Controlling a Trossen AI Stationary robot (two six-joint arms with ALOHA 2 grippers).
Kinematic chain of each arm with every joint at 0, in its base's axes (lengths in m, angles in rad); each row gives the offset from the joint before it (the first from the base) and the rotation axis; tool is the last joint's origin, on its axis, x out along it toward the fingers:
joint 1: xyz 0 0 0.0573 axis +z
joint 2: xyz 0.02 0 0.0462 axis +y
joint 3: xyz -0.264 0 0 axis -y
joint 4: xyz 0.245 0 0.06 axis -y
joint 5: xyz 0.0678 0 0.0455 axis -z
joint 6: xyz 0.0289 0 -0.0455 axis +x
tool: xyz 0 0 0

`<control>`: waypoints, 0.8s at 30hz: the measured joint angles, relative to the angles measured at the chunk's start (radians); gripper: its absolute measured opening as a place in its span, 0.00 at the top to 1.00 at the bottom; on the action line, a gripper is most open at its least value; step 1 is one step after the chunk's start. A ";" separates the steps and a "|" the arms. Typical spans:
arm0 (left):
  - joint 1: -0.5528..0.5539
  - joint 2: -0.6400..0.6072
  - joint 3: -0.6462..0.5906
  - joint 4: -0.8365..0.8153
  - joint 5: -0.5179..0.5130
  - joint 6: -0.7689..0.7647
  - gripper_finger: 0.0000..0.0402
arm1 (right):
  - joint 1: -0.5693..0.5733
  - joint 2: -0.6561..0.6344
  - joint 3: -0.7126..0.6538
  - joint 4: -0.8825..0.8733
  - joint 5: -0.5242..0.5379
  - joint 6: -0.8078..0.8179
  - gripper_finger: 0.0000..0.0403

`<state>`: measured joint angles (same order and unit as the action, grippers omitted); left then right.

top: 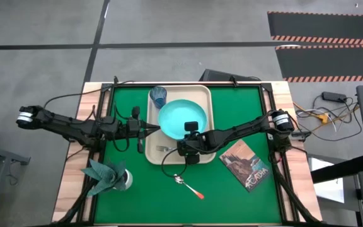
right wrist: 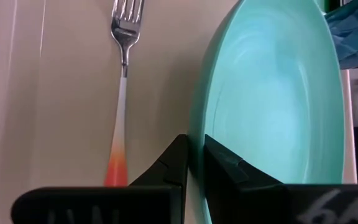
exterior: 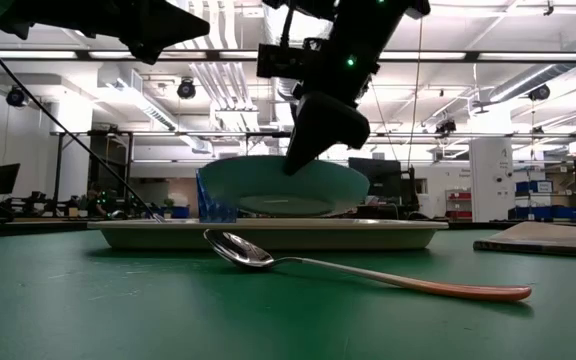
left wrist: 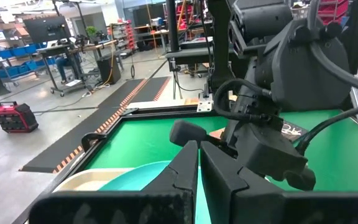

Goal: Pick and place plate/cup/fork/spoon on tray
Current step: Put the blue plate on the serving tray

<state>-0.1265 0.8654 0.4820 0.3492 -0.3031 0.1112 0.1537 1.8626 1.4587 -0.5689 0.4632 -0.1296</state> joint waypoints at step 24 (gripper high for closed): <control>0.000 0.000 0.000 0.000 0.000 0.000 0.99 | -0.016 0.000 -0.084 0.139 -0.030 -0.025 0.93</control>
<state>-0.1268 0.8654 0.4820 0.3492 -0.3030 0.1112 0.1381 1.8626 1.3744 -0.4295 0.4335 -0.1547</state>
